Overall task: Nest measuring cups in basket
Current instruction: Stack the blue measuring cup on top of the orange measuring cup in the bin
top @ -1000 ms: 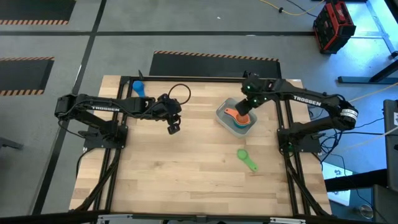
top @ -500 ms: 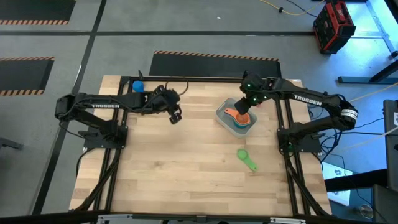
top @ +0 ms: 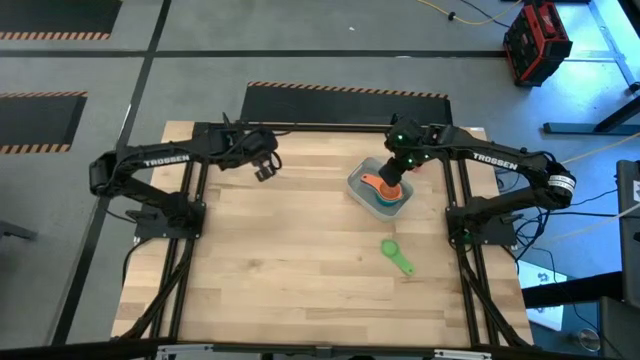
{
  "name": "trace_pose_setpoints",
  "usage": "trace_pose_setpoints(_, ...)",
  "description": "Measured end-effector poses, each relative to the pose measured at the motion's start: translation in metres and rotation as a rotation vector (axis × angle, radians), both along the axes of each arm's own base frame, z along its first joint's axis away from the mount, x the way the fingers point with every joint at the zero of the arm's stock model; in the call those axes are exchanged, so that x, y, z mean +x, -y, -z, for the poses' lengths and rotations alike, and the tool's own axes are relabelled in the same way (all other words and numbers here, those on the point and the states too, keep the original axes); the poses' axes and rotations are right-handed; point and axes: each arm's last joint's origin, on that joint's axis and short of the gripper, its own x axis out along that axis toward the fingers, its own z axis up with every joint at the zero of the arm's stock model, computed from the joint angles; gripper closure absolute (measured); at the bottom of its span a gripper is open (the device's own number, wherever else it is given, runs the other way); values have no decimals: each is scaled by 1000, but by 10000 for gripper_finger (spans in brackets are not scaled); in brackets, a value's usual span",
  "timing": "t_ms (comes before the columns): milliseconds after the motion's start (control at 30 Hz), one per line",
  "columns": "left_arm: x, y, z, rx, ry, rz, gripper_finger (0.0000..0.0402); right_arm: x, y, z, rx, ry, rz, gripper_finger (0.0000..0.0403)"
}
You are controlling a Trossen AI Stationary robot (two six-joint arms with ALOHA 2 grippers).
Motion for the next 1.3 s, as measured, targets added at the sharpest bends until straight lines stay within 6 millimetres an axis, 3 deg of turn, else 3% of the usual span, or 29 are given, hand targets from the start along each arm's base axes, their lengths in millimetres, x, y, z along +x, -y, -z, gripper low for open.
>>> trace_pose_setpoints(400, -33, -20, 10, -113, -141, -221, 310, 0, 0, 0, -11, -6, -24, 330)
trace_pose_setpoints(1100, -70, -42, 77, -199, -217, -384, 310, 0, 0, 0, -19, -10, -41, 330)
trace_pose_setpoints(1300, -72, -51, 89, -182, -186, -399, 310, 0, 0, 0, -19, -10, -41, 330)
